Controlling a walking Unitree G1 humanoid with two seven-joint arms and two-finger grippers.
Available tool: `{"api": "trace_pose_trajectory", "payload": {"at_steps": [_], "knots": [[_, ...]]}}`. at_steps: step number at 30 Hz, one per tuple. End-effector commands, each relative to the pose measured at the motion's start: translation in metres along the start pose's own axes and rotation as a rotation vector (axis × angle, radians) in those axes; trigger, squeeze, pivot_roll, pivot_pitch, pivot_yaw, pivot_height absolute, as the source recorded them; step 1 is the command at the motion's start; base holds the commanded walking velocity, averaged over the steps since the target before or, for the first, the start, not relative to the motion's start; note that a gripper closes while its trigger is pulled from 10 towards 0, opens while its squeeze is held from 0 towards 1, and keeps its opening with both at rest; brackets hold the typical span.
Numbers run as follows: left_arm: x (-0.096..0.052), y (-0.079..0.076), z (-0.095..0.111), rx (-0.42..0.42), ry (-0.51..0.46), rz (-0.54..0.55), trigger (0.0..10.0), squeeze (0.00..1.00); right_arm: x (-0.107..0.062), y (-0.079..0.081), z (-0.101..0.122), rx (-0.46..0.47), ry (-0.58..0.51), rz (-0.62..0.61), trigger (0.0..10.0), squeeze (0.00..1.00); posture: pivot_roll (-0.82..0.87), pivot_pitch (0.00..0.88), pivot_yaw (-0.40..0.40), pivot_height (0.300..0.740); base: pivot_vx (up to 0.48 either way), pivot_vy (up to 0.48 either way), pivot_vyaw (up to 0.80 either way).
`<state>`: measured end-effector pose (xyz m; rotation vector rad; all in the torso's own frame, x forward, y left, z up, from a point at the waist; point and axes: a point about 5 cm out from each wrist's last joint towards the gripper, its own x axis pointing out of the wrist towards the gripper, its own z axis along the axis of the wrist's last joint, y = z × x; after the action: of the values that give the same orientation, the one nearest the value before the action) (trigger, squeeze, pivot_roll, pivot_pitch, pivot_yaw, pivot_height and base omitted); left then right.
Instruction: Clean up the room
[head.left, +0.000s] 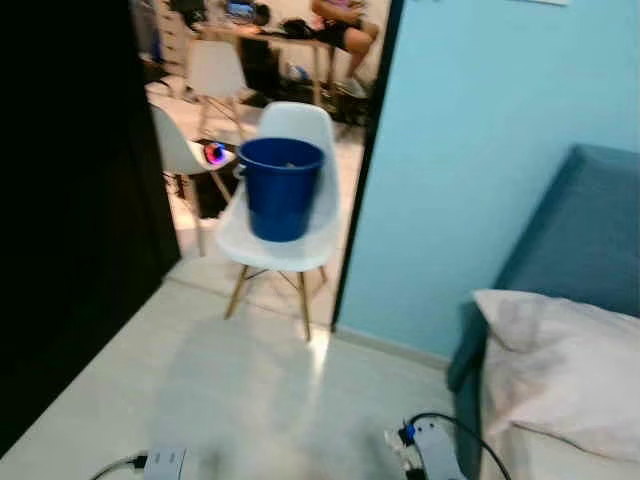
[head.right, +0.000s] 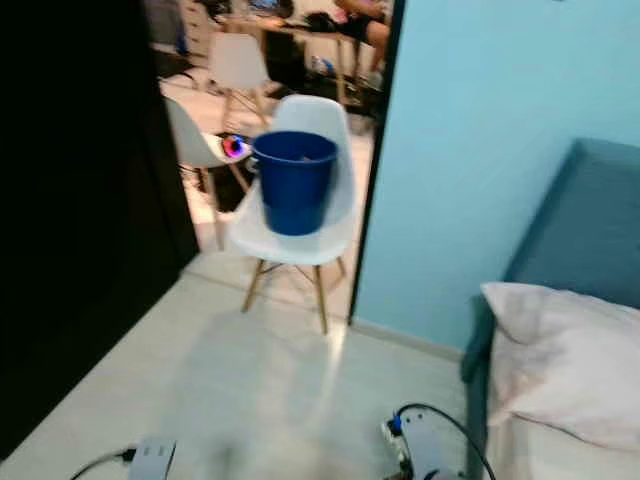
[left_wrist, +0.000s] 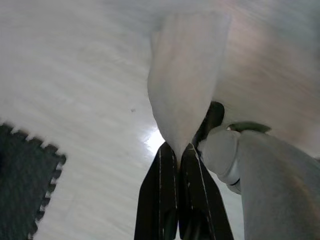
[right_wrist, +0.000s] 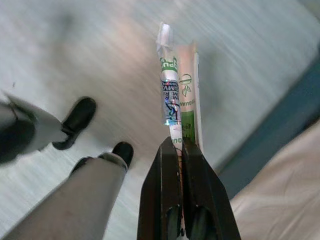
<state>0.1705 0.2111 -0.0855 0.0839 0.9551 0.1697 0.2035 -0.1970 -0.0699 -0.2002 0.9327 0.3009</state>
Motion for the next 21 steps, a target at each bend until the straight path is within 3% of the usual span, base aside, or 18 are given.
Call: {"api": "trace_pose_trajectory", "payload": {"at_steps": [1,3,4,6,8,10,12,13,14,15,18,21], "knots": [[0.003,0.008,0.02,-0.028,-0.074,0.036,10.0,0.0,0.003,0.001,0.028,-0.072,-0.098,0.022,10.0,0.0,0.1,0.0,-0.085,0.74,0.48,0.0,0.0],[0.005,0.017,0.065,-0.031,-0.224,0.08,10.0,0.0,0.003,0.002,0.082,-0.081,-0.279,0.112,10.0,0.0,0.1,0.0,-0.087,0.74,0.48,0.0,0.0],[0.005,0.017,0.065,-0.031,-0.224,0.08,10.0,0.0,0.003,0.002,0.082,-0.081,-0.279,0.112,10.0,0.0,0.1,0.0,-0.087,0.74,0.48,0.0,0.0],[0.003,0.027,0.103,-0.052,-0.342,0.131,10.0,0.0,-0.001,0.013,0.123,-0.133,-0.409,0.257,10.0,0.0,0.1,0.0,-0.084,0.74,0.48,0.0,0.0],[0.001,0.033,0.121,-0.075,-0.397,0.162,10.0,0.0,-0.003,0.024,0.138,-0.226,-0.45,0.342,10.0,0.0,0.1,0.0,-0.081,0.74,0.48,0.0,0.0],[0.001,0.033,0.121,-0.075,-0.397,0.162,10.0,0.0,-0.003,0.024,0.138,-0.226,-0.45,0.342,10.0,0.0,0.1,0.0,-0.081,0.74,0.48,0.0,0.0],[-0.005,0.039,0.153,-0.121,-0.501,0.18,10.0,0.0,-0.009,0.036,0.164,-0.34,-0.516,0.402,10.0,0.0,0.1,0.0,-0.08,0.74,0.48,0.0,0.0],[-0.005,0.039,0.153,-0.121,-0.501,0.18,10.0,0.0,-0.009,0.036,0.164,-0.34,-0.516,0.402,10.0,0.0,0.1,0.0,-0.08,0.74,0.48,0.0,0.0],[-0.01,0.04,0.172,-0.145,-0.572,0.18,10.0,0.0,-0.014,0.041,0.179,-0.364,-0.57,0.435,10.0,0.0,0.1,0.0,-0.079,0.74,0.48,0.0,0.0],[-0.016,0.04,0.189,-0.148,-0.64,0.178,10.0,0.0,-0.018,0.046,0.192,-0.37,-0.619,0.471,10.0,0.0,0.1,0.0,-0.079,0.74,0.48,0.0,0.0],[-0.021,0.038,0.203,-0.147,-0.695,0.176,10.0,0.0,-0.022,0.049,0.201,-0.384,-0.649,0.495,10.0,0.0,0.1,0.0,-0.076,0.74,0.48,0.0,0.0],[-0.031,0.027,0.228,-0.115,-0.79,0.142,10.0,0.0,-0.03,0.06,0.218,-0.467,-0.713,0.529,10.0,0.0,0.1,0.0,-0.068,0.74,0.48,0.0,0.0]]}}
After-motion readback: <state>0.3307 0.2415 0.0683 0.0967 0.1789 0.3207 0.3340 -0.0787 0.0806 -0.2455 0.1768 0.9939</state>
